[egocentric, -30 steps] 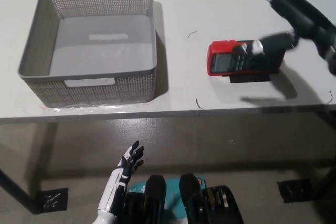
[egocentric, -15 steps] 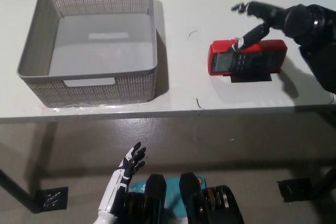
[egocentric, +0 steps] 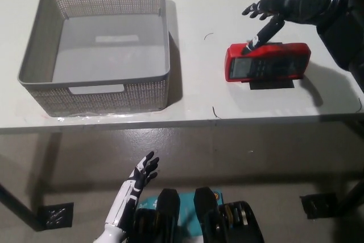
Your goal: Use the right hand to pick up a multimeter on the right side and put it into a container on the left side
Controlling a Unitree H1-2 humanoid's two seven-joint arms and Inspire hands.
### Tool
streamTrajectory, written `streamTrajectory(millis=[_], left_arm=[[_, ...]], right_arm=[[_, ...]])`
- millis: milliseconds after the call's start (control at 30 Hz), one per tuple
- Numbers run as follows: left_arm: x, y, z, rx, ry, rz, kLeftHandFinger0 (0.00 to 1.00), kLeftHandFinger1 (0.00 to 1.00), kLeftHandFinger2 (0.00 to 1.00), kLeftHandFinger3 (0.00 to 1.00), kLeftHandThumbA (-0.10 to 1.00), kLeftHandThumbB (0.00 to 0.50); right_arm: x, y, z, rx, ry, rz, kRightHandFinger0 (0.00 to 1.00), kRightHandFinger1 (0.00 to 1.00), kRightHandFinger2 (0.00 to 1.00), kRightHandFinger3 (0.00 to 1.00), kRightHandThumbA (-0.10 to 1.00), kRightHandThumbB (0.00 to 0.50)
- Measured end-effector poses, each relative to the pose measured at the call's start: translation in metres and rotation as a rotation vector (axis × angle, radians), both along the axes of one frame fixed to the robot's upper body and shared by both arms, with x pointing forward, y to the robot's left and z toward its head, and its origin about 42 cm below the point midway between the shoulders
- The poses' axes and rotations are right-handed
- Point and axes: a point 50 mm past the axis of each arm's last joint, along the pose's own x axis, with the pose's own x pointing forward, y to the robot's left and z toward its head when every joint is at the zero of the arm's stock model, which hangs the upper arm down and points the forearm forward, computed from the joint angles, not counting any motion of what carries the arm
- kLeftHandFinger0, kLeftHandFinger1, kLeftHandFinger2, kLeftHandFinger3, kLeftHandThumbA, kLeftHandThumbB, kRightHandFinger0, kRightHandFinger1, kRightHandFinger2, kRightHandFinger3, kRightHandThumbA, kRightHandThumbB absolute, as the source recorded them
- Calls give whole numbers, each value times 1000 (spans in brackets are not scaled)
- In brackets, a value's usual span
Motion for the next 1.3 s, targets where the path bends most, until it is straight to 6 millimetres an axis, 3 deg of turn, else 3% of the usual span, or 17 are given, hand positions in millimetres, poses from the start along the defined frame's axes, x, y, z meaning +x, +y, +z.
streamTrajectory(millis=[100, 167, 300, 667, 833, 933, 1000, 1033, 1067, 1133, 1167, 1200, 1233, 1267, 1300], left_arm=[[0, 0, 0, 0, 1, -1, 1000, 1000, 1000, 1000, 1000, 500], [0, 0, 0, 0, 1, -1, 1000, 1000, 1000, 1000, 1000, 500], [0, 0, 1, -1, 0, 0, 1000, 1000, 1000, 1000, 1000, 500], [1, 1, 2, -16, 0, 7, 1000, 1000, 1000, 1000, 1000, 500], [1, 1, 2, -17, 0, 6, 1000, 1000, 1000, 1000, 1000, 500], [2, 1, 2, -16, -2, 5, 1000, 1000, 1000, 1000, 1000, 500], [3, 1, 3, -16, -6, 4, 1000, 1000, 1000, 1000, 1000, 500], [4, 1, 4, -16, -8, 3, 1000, 1000, 1000, 1000, 1000, 500], [5, 1, 5, -15, -10, 3, 1000, 1000, 1000, 1000, 1000, 500], [6, 1, 6, -13, -14, 0, 1000, 1000, 1000, 1000, 1000, 500], [6, 1, 6, -13, -14, -1, 1000, 1000, 1000, 1000, 1000, 500], [6, 1, 6, -12, -14, -2, 1000, 1000, 1000, 1000, 1000, 500], [6, 1, 5, -12, -13, -2, 1000, 1000, 1000, 1000, 1000, 500], [6, 2, 5, -11, -12, -2, 1000, 1000, 1000, 1000, 1000, 500], [6, 2, 5, -10, -12, -2, 1000, 1000, 1000, 1000, 1000, 500]], right_arm=[[0, 1, -2, 0, 8, 6, 1000, 1000, 1000, 1000, 1000, 438], [0, 1, -3, -3, 8, 10, 1000, 1000, 1000, 1000, 1000, 493], [0, 1, -7, -37, 13, 12, 1000, 1000, 1000, 1000, 1000, 500], [-4, 6, -46, -293, 75, 8, 1000, 1000, 1000, 1000, 1000, 500], [-5, 4, -59, -397, 51, 19, 1000, 1000, 1000, 1000, 904, 500], [-6, 3, -65, -417, 34, 16, 1000, 1000, 1000, 1000, 761, 500], [-6, 2, -71, -431, 21, 9, 1000, 1000, 1000, 1000, 554, 489], [-7, 3, -72, -439, 14, 9, 1000, 1000, 1000, 1000, 395, 445], [-7, 4, -75, -454, 0, 9, 1000, 1000, 1000, 1000, 285, 442], [-8, 4, -81, -482, -46, 13, 836, 990, 1000, 1000, 118, 415], [-8, 4, -83, -487, -58, 14, 648, 745, 863, 957, 42, 255], [-8, 3, -85, -491, -89, 17, 545, 653, 783, 904, 20, 258], [-8, 4, -86, -490, -108, 22, 286, 399, 527, 721, -73, 223], [-8, 4, -87, -487, -124, 29, 85, 193, 346, 578, -95, 186], [-8, 4, -89, -482, -136, 33, 3, 132, 358, 476, -100, 139]])
